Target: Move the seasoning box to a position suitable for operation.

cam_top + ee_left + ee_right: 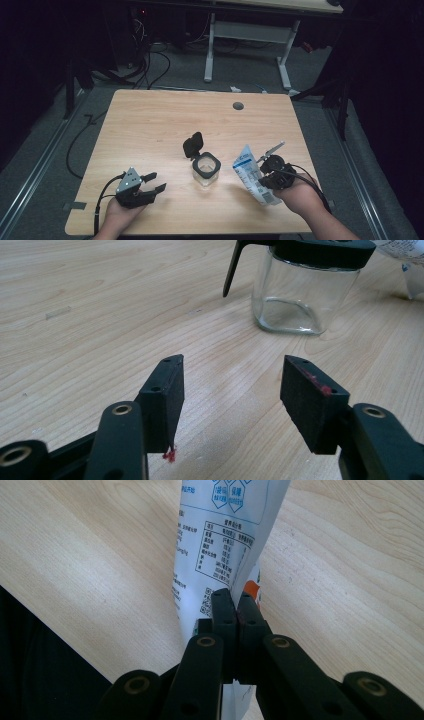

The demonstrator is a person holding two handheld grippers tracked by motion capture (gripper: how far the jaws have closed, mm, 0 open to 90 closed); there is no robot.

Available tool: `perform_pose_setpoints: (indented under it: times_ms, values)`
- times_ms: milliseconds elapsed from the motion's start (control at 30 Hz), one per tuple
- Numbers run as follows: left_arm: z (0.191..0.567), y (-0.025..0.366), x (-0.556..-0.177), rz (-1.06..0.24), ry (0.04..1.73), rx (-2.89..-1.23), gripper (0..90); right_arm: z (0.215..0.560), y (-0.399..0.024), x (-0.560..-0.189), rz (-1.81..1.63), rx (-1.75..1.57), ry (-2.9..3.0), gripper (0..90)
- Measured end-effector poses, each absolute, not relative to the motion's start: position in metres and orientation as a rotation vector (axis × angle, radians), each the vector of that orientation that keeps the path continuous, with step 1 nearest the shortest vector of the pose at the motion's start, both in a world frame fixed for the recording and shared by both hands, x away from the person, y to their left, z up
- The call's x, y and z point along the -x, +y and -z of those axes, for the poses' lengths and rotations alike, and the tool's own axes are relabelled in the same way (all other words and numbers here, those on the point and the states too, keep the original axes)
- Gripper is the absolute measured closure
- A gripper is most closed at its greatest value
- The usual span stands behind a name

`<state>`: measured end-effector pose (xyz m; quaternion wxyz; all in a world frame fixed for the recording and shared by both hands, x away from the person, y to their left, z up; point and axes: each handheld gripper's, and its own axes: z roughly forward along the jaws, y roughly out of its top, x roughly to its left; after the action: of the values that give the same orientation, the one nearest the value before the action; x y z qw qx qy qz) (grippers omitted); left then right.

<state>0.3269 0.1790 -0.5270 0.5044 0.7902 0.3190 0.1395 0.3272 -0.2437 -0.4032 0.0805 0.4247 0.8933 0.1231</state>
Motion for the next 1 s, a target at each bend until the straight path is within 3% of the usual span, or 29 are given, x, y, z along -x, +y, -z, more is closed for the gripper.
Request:
perform_pose_setpoints:
  times_ms: [533,1000]
  values:
    - [0.524,0.174,-0.322,-0.346,0.748,-1.892,42.3,0.401,-0.241,-0.327,-0.343,-1.304,2.673,89.9]
    - [0.515,0.118,-0.296,-0.287,0.573,-1.886,36.5,0.388,-0.238,-0.327,-0.313,-1.295,2.687,89.9]
